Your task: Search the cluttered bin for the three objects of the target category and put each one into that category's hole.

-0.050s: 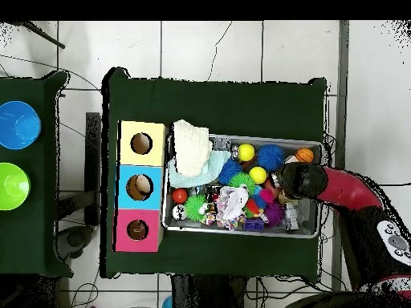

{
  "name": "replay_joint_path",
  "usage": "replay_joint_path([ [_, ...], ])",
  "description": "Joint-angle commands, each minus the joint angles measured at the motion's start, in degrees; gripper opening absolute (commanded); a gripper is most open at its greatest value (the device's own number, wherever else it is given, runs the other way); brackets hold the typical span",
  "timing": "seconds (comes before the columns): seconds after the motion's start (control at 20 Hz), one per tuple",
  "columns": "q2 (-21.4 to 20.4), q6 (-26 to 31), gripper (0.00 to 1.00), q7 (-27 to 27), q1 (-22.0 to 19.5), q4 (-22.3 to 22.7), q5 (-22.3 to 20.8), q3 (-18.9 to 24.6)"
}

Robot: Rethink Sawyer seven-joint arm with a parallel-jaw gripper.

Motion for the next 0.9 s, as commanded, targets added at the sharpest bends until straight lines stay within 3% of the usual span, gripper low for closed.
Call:
replay_joint_path([
  [0.05, 6.1, -3.5, 1.0, -9.0, -1.7, -1.5, -7.0, 4.0],
  [0.3, 8.2, -2.5, 1.0, -9.0, -2.1, -3.0, -7.9, 3.8],
  [0.75, 10.1, 5.0, 1.0, -12.4, 0.2, -5.9, -11.5, 0.3],
  [0.9, 10.7, 6.7, 1.0, -13.8, -1.7, -4.5, -9.9, 2.0],
])
